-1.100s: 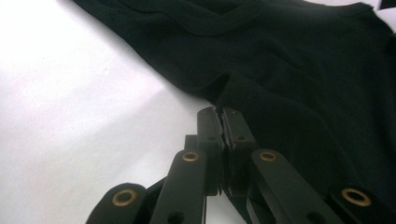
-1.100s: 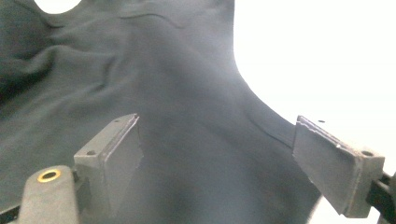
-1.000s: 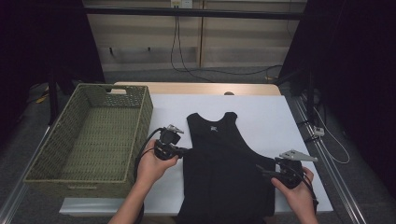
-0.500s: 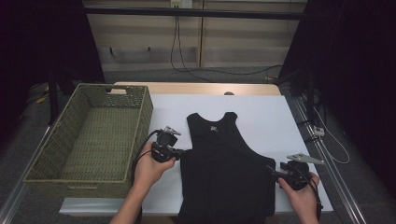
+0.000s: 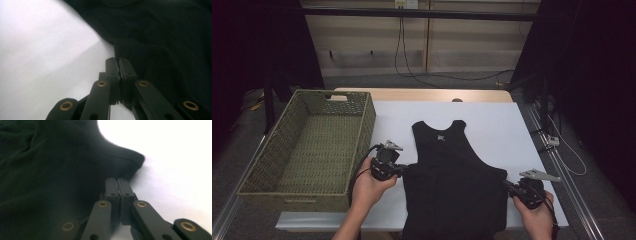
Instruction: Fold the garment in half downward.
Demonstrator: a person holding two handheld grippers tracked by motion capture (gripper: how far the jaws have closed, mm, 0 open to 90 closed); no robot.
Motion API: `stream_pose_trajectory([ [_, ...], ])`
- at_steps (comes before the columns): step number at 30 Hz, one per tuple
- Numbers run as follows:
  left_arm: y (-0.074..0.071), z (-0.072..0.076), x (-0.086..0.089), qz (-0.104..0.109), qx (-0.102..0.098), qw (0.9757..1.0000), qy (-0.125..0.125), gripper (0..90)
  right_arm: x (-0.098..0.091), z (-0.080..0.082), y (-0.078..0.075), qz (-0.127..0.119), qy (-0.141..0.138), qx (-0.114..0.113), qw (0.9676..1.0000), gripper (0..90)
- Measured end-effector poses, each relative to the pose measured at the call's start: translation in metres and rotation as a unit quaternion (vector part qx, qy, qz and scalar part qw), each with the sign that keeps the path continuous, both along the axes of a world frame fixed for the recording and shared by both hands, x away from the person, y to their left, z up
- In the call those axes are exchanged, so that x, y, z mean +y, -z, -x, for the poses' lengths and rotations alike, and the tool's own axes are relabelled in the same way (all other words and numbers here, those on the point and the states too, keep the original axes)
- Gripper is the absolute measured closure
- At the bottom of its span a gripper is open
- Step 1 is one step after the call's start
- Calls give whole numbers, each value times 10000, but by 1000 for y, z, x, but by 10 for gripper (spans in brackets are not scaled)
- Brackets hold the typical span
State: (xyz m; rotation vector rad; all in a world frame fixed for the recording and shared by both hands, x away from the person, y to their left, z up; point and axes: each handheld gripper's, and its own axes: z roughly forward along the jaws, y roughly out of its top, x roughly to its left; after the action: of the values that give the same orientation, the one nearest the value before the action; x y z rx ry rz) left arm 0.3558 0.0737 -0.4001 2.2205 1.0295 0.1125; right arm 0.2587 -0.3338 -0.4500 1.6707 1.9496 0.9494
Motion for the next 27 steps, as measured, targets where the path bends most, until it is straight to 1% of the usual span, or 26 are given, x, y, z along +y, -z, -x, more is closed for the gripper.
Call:
stream_pose_trajectory([
  [1,0,2,1,-18,-6,10000,-26,874,-2,1,-2,-52,19,-46,10000,884],
  [4,-2,6,4,-13,-42,10000,-57,874,-11,4,-9,60,130,-202,9997,885],
  [7,-4,9,7,53,-32,10000,-68,875,-21,3,-13,348,343,-310,9983,886],
  [8,-4,10,7,76,-36,9999,-66,874,-24,2,-12,346,383,-327,9981,886],
  [10,-5,10,7,124,-36,9999,-39,874,-27,1,-13,514,485,-472,9964,886],
  [11,-5,9,7,116,-9,9999,12,874,-28,-1,-13,529,456,-537,9961,883],
  [12,-5,9,6,115,8,9999,8,875,-27,-3,-12,432,413,-536,9968,880],
  [13,-3,8,6,115,-27,9999,-41,874,-26,-4,-10,424,390,-503,9971,873],
  [14,-2,8,6,109,-21,9999,-69,874,-22,-5,-6,475,314,-439,9974,828],
  [16,0,6,7,112,17,9999,-83,874,-19,-7,0,557,338,-324,9974,712],
  [17,0,5,7,179,65,9998,-68,873,-19,-6,1,561,336,-319,9973,682],
  [18,0,4,8,180,72,9998,-61,874,-19,-5,1,515,357,-306,9976,605],
  [19,0,3,8,210,80,9997,-97,874,-19,-3,1,471,416,-269,9977,582],
  [20,0,3,8,228,83,9997,-92,874,-19,0,0,423,430,-233,9979,576],
  [22,-1,2,8,234,92,9997,-66,873,-19,10,-2,360,460,-160,9982,515],
  [23,-1,1,7,256,95,9996,-75,873,-19,13,-3,331,439,-132,9984,514],
  [24,-1,1,6,253,94,9996,-40,874,-19,17,-3,251,376,-127,9989,508],
  [25,-2,1,6,243,86,9997,-40,873,-18,23,-4,197,349,-65,9992,491],
  [26,-2,1,4,278,82,9996,-39,874,-17,26,-4,184,300,-21,9994,492],
  [27,-3,0,2,266,85,9996,10,874,-15,29,-5,189,225,37,9996,494],
])
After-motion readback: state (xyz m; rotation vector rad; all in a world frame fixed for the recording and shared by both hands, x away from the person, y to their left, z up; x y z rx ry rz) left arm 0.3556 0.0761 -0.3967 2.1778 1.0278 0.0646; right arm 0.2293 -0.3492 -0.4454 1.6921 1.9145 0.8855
